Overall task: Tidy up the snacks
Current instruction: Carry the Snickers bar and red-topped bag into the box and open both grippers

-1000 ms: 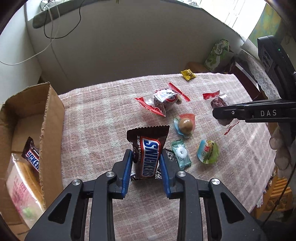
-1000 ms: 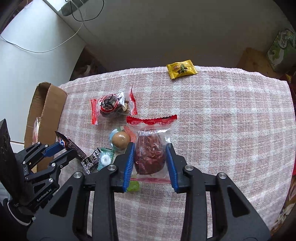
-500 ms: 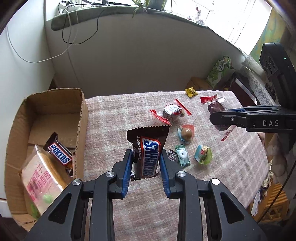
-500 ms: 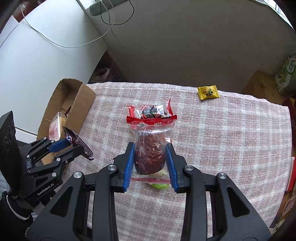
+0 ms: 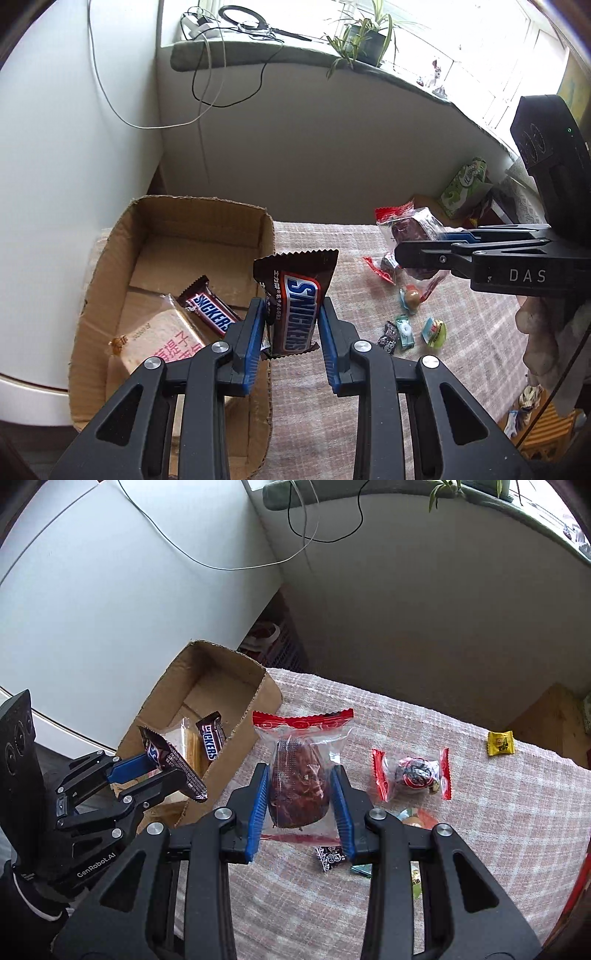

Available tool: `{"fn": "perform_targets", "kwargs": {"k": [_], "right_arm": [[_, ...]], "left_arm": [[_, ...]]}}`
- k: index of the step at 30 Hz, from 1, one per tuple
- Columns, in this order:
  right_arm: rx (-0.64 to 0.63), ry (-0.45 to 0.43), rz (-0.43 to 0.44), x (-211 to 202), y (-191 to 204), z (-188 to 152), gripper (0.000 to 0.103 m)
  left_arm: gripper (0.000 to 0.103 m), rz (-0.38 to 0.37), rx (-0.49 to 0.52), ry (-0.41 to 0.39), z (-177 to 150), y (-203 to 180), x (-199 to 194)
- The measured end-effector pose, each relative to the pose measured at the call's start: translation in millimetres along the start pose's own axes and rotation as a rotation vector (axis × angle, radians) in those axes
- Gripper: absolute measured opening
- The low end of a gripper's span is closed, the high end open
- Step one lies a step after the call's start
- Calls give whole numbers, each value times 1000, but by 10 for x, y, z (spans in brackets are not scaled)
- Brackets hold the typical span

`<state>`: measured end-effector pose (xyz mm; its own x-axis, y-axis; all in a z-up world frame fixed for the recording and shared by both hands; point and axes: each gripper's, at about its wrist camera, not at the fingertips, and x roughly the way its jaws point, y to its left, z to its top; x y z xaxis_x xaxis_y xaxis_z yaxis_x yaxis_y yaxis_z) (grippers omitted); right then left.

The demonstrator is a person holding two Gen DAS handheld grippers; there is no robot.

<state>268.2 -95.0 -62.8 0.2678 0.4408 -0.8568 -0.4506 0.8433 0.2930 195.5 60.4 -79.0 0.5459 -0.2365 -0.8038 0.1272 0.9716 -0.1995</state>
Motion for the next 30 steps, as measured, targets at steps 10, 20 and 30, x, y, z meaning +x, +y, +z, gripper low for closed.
{"fn": "perform_targets", "kwargs": {"k": [10, 20, 30], "right_arm": [[-55, 8, 41, 290, 420, 305, 35], [-86, 49, 49, 750, 670, 509, 35], [-95, 73, 47, 1005, 788, 608, 35]], "left_arm": [[27, 57, -93, -28, 74, 495, -54], [27, 93, -152, -6, 124, 815, 112], [27, 115, -196, 33, 143, 998, 257]]}}
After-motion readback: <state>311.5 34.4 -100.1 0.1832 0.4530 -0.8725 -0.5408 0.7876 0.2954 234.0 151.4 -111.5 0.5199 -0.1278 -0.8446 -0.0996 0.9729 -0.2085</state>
